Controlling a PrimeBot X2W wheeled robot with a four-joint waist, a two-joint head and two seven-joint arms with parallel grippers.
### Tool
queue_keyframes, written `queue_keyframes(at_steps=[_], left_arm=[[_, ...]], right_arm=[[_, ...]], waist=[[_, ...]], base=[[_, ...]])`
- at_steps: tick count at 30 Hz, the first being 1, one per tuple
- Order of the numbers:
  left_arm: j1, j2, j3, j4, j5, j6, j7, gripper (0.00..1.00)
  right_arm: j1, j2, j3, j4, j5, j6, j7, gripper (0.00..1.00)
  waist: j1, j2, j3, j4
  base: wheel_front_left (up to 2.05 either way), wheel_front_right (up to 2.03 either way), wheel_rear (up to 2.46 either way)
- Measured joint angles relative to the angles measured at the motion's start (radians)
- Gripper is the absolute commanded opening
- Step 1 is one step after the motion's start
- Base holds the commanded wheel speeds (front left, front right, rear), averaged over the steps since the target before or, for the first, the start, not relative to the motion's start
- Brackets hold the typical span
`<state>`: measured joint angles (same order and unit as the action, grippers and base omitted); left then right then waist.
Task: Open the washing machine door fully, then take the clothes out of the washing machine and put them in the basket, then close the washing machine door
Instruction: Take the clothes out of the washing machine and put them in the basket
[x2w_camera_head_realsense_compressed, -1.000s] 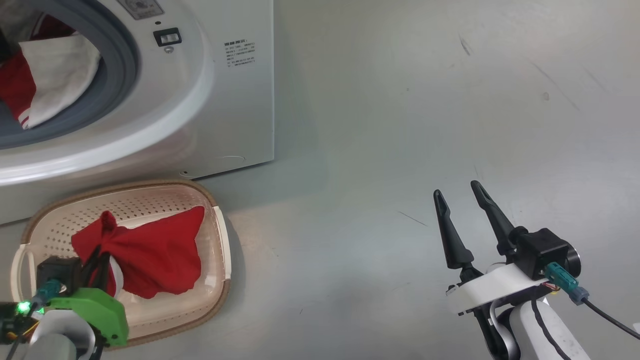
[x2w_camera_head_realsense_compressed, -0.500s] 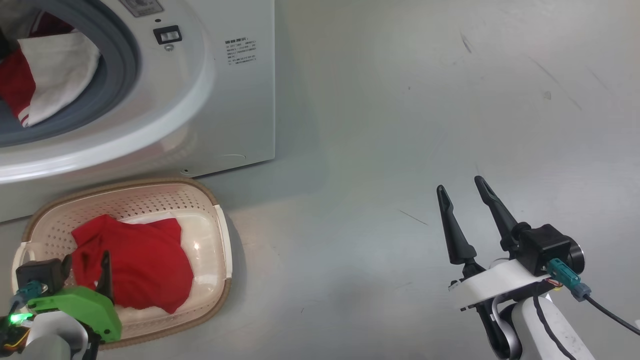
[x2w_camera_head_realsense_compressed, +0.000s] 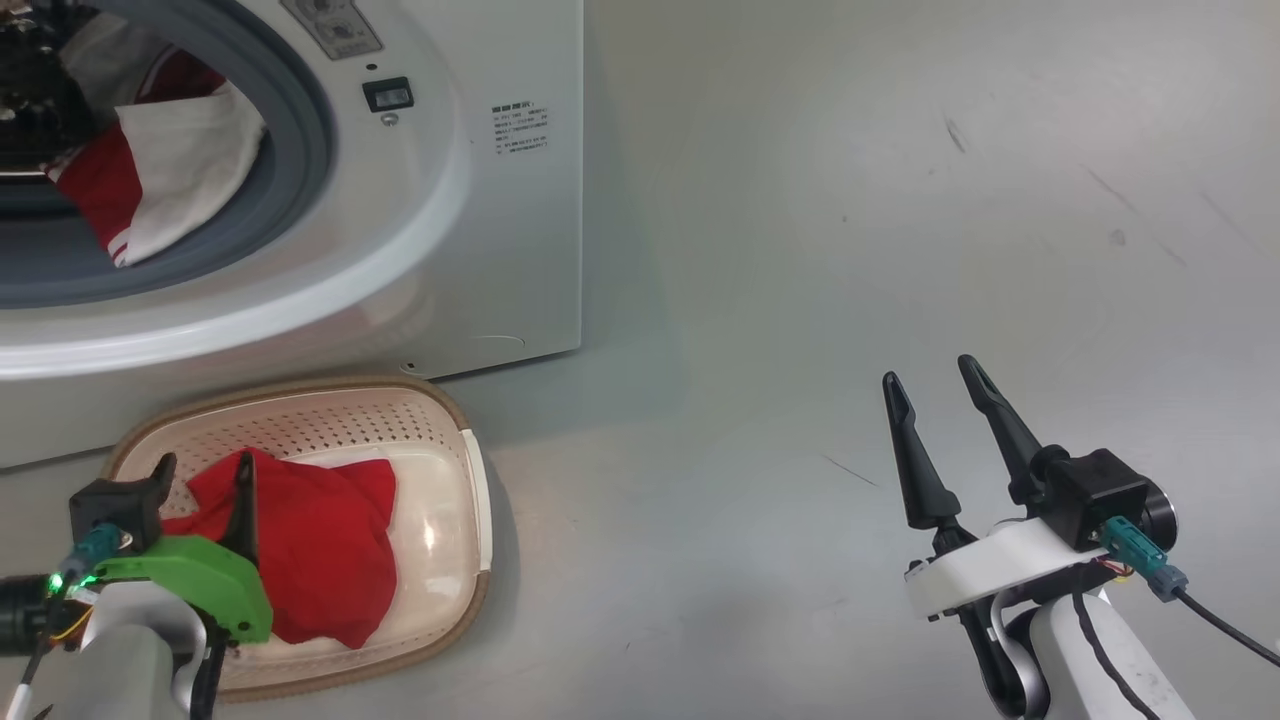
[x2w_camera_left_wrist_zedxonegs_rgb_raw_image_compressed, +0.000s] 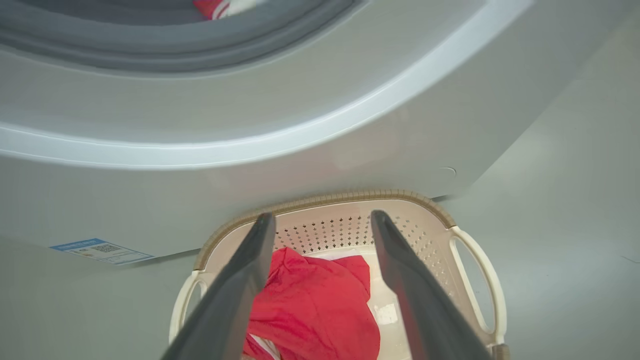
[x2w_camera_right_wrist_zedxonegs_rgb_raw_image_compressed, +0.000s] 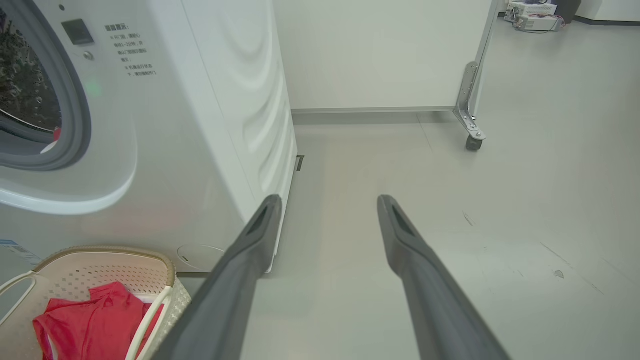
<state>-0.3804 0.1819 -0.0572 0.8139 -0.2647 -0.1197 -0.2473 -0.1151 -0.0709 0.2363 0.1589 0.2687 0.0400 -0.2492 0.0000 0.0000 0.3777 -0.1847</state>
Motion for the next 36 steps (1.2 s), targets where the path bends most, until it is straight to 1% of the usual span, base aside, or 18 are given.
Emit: queue_keyframes(at_steps=[8,16,19,28,36], left_arm=[[-0.01,-0.045,0.002,-0.059,-0.01,0.0,-0.005,1.0],[0.004,-0.07,0.013,-0.222,-0.009,0.0,-0.005,1.0],[0.036,-0.077,0.02,-0.272,-0.009,0.0,-0.005,1.0],[0.133,-0.092,0.039,-0.366,-0.009,-0.001,-0.005,1.0],[0.233,-0.098,0.058,-0.439,-0.01,-0.001,-0.005,1.0]], right_arm=[[0.001,-0.001,-0.015,0.012,0.0,0.002,0.0,1.0],[0.018,-0.008,-0.029,0.026,0.001,0.003,0.0,1.0],[0.03,-0.008,-0.03,0.03,0.002,0.003,0.0,1.0],[0.06,-0.008,-0.029,0.04,0.002,0.011,0.0,1.0],[0.082,-0.008,-0.024,0.044,0.003,0.02,0.0,1.0]], waist=[[0.0,0.0,-0.057,0.037],[0.0,0.0,-0.126,0.084],[0.0,0.0,-0.152,0.102],[0.0,0.0,-0.216,0.141],[0.0,0.0,-0.27,0.154]], base=[[0.0,0.0,0.0],[0.0,0.0,0.0],[0.0,0.0,0.0],[0.0,0.0,0.0],[0.0,0.0,0.0]])
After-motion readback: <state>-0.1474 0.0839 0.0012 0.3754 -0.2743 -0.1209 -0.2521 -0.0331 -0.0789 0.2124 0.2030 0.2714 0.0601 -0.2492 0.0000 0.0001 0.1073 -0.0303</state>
